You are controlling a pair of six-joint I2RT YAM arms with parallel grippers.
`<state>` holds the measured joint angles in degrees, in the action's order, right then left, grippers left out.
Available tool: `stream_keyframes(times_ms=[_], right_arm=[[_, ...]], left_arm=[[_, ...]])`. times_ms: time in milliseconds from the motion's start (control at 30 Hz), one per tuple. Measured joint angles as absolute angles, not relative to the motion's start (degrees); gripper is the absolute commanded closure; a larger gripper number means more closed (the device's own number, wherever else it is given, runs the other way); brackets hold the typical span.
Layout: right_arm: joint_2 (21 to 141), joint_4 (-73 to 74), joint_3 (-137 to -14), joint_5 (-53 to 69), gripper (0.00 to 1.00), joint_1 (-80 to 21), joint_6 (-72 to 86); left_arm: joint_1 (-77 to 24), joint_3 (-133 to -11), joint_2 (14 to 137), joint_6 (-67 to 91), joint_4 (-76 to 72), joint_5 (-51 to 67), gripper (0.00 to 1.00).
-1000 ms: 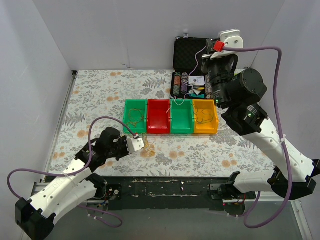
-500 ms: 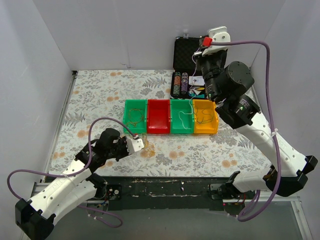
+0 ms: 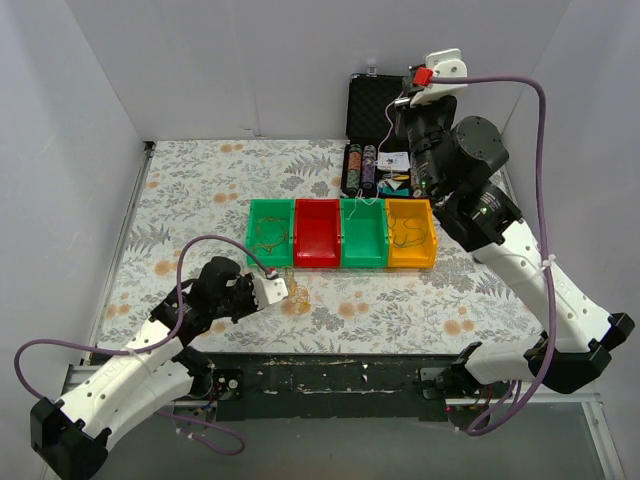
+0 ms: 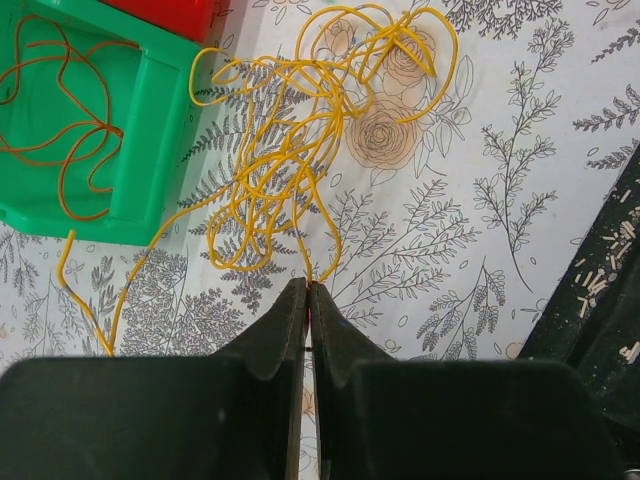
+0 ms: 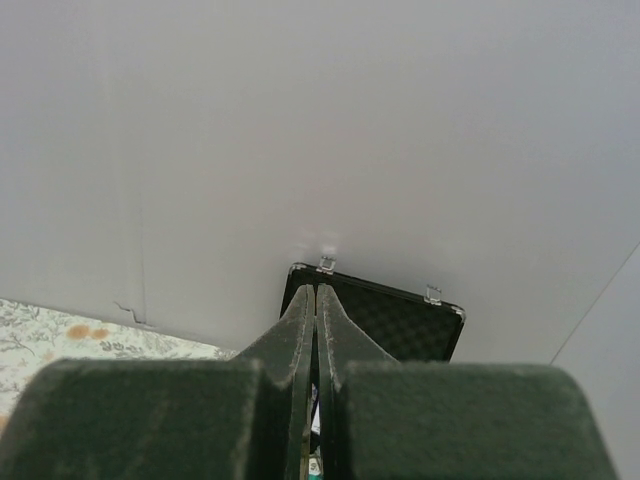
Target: Untangle the cables
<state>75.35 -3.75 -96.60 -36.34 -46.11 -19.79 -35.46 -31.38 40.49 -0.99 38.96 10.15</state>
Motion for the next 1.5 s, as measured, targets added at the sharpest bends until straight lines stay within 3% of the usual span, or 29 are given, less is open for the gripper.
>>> stream_keyframes(times_ms=[1500], right_arm=[[74.39, -0.1, -61.6, -17.82, 0.99, -35.35, 12.01]], left_arm=[[-35.46, -31.11, 40.27, 0.71, 38.5, 11.4, 1.0]])
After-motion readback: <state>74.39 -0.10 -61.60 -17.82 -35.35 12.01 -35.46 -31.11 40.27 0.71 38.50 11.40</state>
